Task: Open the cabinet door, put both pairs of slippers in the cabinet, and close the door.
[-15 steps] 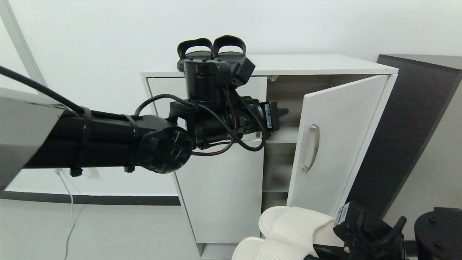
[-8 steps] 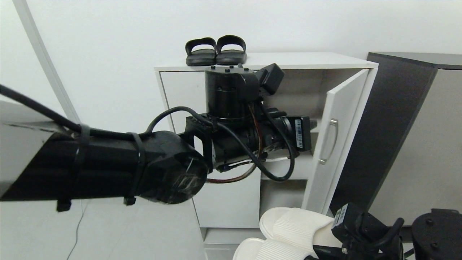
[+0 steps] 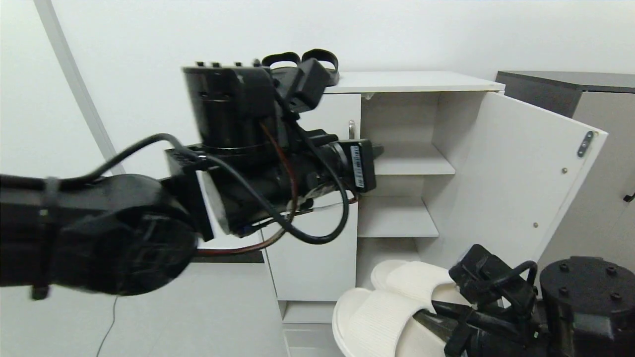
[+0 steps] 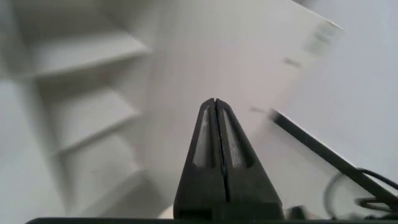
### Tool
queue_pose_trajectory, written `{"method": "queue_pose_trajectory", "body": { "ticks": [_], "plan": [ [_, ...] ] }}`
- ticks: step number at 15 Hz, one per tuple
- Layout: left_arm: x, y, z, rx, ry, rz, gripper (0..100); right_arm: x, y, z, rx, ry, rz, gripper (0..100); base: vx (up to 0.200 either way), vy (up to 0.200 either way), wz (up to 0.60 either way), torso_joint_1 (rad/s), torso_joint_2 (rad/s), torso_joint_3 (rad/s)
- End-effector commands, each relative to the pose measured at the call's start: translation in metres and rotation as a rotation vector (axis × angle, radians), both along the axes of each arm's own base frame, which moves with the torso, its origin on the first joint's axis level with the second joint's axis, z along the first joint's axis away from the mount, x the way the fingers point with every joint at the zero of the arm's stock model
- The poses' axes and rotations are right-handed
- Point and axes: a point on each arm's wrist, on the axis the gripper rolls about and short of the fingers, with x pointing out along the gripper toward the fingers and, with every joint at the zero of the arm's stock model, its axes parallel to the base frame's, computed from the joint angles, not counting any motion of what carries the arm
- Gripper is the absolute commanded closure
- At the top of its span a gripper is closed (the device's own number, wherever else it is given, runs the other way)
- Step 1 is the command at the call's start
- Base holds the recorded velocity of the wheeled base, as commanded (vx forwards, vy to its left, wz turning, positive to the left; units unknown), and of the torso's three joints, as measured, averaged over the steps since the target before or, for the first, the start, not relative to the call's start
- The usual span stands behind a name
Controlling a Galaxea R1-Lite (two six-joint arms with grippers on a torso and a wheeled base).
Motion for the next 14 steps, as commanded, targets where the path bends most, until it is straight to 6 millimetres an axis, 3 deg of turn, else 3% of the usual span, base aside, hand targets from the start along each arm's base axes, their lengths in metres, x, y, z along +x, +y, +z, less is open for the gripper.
{"method": "queue_pose_trajectory", "body": {
  "ticks": [1,3,4,5,6,8,10,11,14],
  "plan": [
    [-0.063,0.077,0.023,0.037,-0.117,0.228,100,0.017,0.008,-0.005,-0.015,0.008,-0.095,100,0.0,0.0,0.0,0.0,0.0,0.0],
    [-0.119,0.164,0.001,0.176,-0.162,0.498,100,0.029,0.018,-0.002,0.026,0.009,-0.214,100,0.0,0.0,0.0,0.0,0.0,0.0],
    [-0.145,0.194,-0.014,0.21,-0.154,0.609,100,0.032,0.019,-0.001,0.03,0.003,-0.238,100,0.0,0.0,0.0,0.0,0.0,0.0],
    [-0.161,0.206,-0.023,0.204,-0.145,0.661,100,0.033,0.019,-0.001,0.031,0.001,-0.244,100,0.0,0.0,0.0,0.0,0.0,0.0],
    [-0.206,0.228,-0.051,0.198,-0.138,0.792,100,0.033,0.019,-0.001,0.031,-0.002,-0.25,100,0.0,0.0,0.0,0.0,0.0,0.0],
    [-0.243,0.235,-0.084,0.218,-0.114,0.955,100,0.034,0.019,0.0,0.022,-0.02,-0.296,100,0.0,0.0,0.0,0.0,0.0,0.0],
    [-0.268,0.232,-0.139,0.233,-0.097,1.105,100,0.035,0.018,-0.001,0.016,-0.023,-0.313,100,0.0,0.0,0.0,0.0,0.0,0.0],
    [-0.261,0.232,-0.159,0.241,-0.051,1.129,100,0.035,0.018,-0.001,0.018,-0.024,-0.313,100,0.0,0.0,0.0,0.0,0.0,0.0],
    [-0.248,0.235,-0.191,0.216,-0.033,1.197,100,0.034,0.017,0.0,0.016,-0.026,-0.314,100,0.0,0.0,0.0,0.0,0.0,0.0]
  ]
}}
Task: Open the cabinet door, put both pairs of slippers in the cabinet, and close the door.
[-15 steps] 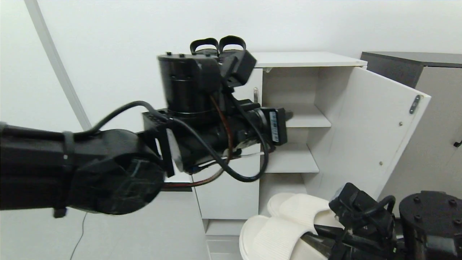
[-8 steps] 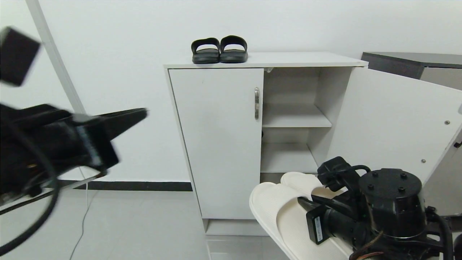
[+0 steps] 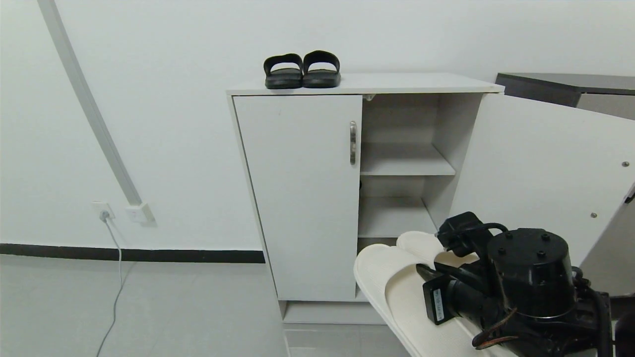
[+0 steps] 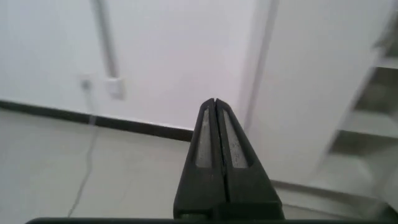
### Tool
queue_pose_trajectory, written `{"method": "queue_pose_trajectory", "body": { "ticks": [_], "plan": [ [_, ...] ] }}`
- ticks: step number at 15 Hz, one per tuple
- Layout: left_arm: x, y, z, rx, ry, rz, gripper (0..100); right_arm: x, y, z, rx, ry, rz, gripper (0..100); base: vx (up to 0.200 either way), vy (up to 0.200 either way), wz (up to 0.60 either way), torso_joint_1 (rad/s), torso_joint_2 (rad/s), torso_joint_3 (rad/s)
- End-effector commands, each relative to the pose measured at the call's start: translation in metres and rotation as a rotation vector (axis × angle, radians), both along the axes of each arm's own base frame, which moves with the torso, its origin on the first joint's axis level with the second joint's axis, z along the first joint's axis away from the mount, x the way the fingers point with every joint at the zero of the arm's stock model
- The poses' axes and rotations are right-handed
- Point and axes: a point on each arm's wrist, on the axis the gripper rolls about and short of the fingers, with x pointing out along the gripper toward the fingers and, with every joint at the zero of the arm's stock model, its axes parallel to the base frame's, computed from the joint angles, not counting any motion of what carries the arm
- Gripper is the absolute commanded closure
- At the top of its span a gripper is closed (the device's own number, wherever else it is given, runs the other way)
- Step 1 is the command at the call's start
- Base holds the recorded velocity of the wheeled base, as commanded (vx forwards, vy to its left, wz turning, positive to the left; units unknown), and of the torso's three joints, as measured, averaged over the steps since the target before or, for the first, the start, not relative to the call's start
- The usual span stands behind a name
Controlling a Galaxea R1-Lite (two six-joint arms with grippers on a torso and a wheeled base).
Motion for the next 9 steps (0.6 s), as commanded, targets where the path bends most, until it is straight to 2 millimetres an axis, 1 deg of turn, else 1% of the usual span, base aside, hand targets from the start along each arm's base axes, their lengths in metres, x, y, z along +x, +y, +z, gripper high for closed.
{"method": "queue_pose_trajectory", "body": {
  "ticks": [1,3,4,7,9],
  "plan": [
    [-0.0021,-0.0008,-0.0452,-0.008,0.009,0.078,100,-0.0007,0.0,-0.0002,-0.001,0.0,0.002,100,0.0,0.0,0.0,0.0,0.0,0.0],
    [-0.0074,-0.0015,-0.0479,0.008,-0.046,-0.066,100,-0.0004,0.001,-0.001,-0.004,0.002,0.006,100,0.0,0.0,0.0,0.0,0.0,0.0],
    [-0.0073,-0.0048,-0.0534,0.041,0.017,-0.219,100,-0.0006,0.0015,-0.0015,-0.006,0.003,0.007,100,0.0,0.0,0.0,0.0,0.0,0.0],
    [-0.0071,-0.0052,-0.0533,0.037,0.003,-0.236,100,-0.0013,0.0019,-0.0001,0.0,-0.001,0.008,100,0.0,0.0,0.0,0.0,0.0,0.0],
    [-0.0071,-0.0052,-0.0532,0.036,0.002,-0.236,100,0.0027,0.0055,0.0003,0.003,-0.005,-0.008,100,0.0,0.0,0.0,0.0,0.0,0.0]
  ]
}}
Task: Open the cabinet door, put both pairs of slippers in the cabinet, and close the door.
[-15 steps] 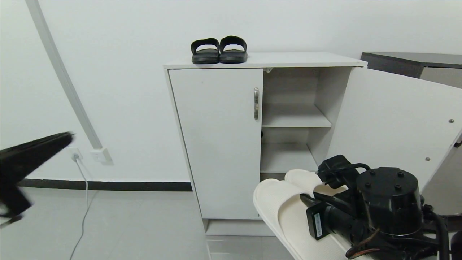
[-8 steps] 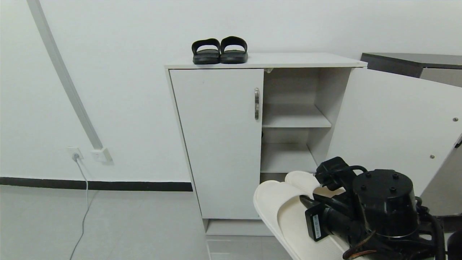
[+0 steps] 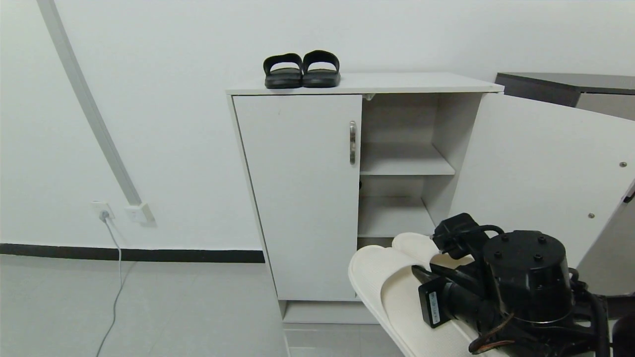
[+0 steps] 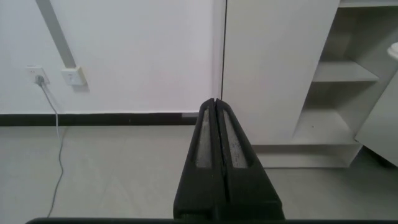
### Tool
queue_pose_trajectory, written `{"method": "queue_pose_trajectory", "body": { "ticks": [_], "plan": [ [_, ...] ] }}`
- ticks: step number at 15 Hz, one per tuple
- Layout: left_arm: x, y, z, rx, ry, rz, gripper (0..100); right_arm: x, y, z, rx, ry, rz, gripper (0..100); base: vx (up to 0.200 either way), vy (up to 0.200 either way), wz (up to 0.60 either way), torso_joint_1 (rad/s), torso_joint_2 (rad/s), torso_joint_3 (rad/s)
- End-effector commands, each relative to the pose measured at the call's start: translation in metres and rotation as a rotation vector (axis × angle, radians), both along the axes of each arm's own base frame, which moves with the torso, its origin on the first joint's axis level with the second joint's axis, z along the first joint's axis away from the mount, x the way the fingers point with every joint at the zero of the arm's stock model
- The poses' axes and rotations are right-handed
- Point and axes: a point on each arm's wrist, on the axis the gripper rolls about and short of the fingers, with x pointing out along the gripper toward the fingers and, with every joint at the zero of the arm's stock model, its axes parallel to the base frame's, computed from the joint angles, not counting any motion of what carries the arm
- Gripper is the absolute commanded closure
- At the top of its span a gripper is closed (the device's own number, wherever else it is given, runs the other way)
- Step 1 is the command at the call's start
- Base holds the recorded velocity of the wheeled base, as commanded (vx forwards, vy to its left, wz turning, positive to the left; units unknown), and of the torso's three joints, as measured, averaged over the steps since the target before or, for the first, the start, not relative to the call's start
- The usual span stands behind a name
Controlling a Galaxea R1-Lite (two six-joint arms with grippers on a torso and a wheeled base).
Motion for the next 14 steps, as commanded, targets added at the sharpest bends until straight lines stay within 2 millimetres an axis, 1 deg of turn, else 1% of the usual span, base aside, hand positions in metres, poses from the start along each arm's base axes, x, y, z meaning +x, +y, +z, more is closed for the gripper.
{"method": "queue_pose_trajectory", "body": {
  "ticks": [1,3,4,6,8,13,14],
  "plan": [
    [0.0,0.0,0.0,-0.001,-0.005,0.0,100,0.007,0.006,-0.002,-0.009,-0.006,-0.038,100,0.0,0.0,0.0,0.0,0.0,0.0],
    [0.0,0.0,0.0,-0.001,-0.002,-0.002,100,0.019,0.018,-0.006,0.012,-0.019,-0.154,100,0.0,0.0,0.0,0.0,0.0,0.0],
    [0.0,0.0,0.0,0.0,-0.005,-0.002,100,0.031,0.03,-0.01,0.032,-0.033,-0.248,100,0.0,0.0,0.0,0.0,0.0,0.0],
    [0.0,0.0,0.0,0.002,-0.005,-0.003,100,0.043,0.04,-0.018,0.033,-0.043,-0.329,100,0.0,0.0,0.0,0.0,0.0,0.0],
    [0.0,0.0,0.0,0.0,-0.005,-0.002,100,0.05,0.045,-0.029,0.026,-0.029,-0.35,100,0.0,-0.2,0.0,-0.002,0.0,0.002],
    [0.0,0.0,0.0,0.0,-0.005,-0.002,100,0.06,0.047,-0.042,0.019,-0.032,-0.376,100,0.0,-0.2,0.0,0.003,0.0,0.002],
    [0.0,0.0,0.0,-0.003,-0.005,-0.002,100,0.061,0.048,-0.047,0.014,-0.028,-0.375,100,0.0,-0.2,0.0,0.002,0.01,0.002]
  ]
}}
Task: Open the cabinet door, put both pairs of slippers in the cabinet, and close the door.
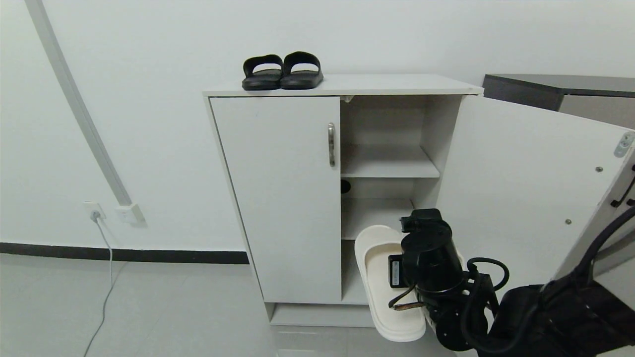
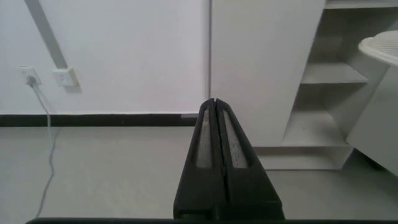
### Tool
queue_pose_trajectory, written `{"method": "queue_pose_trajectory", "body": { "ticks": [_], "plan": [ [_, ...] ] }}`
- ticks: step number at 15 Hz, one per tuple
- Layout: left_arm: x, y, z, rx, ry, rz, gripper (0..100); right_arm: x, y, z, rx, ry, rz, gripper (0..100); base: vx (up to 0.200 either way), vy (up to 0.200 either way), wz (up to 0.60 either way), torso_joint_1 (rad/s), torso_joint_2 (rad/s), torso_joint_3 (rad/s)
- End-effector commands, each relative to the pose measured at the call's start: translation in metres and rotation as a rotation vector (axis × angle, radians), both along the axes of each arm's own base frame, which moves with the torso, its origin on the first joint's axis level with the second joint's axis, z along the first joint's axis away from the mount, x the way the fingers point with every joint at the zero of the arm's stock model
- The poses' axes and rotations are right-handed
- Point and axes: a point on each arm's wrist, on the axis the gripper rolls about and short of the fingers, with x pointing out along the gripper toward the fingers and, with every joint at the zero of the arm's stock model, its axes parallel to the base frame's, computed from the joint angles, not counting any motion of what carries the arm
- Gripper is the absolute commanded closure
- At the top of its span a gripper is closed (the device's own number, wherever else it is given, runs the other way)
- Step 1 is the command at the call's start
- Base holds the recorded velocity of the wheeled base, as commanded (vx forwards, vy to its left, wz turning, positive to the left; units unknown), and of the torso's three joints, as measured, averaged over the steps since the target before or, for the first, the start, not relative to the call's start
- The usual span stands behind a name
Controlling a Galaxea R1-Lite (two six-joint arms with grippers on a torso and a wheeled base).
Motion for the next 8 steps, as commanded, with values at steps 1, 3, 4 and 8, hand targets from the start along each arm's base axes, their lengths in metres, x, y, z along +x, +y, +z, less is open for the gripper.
{"method": "queue_pose_trajectory", "body": {
  "ticks": [1,3,4,8],
  "plan": [
    [0.0,0.0,0.0,0.001,0.004,0.001,100,0.004,0.003,-0.014,-0.025,0.023,0.0,100,0.0,0.0,0.0,0.0,0.0,0.0],
    [0.0,0.0,0.0,0.001,0.004,0.001,100,0.011,0.009,-0.028,-0.011,0.002,-0.002,100,0.0,0.0,0.0,0.0,0.0,0.0],
    [0.0,0.0,0.0,0.001,0.004,0.001,100,0.017,0.01,-0.036,-0.01,-0.017,-0.006,100,0.0,0.0,0.0,0.0,0.0,0.0],
    [0.0,0.0,0.0,0.001,0.004,0.001,100,0.031,0.014,-0.061,-0.009,-0.051,-0.009,100,0.0,0.0,0.0,0.0,0.0,0.0]
  ]
}}
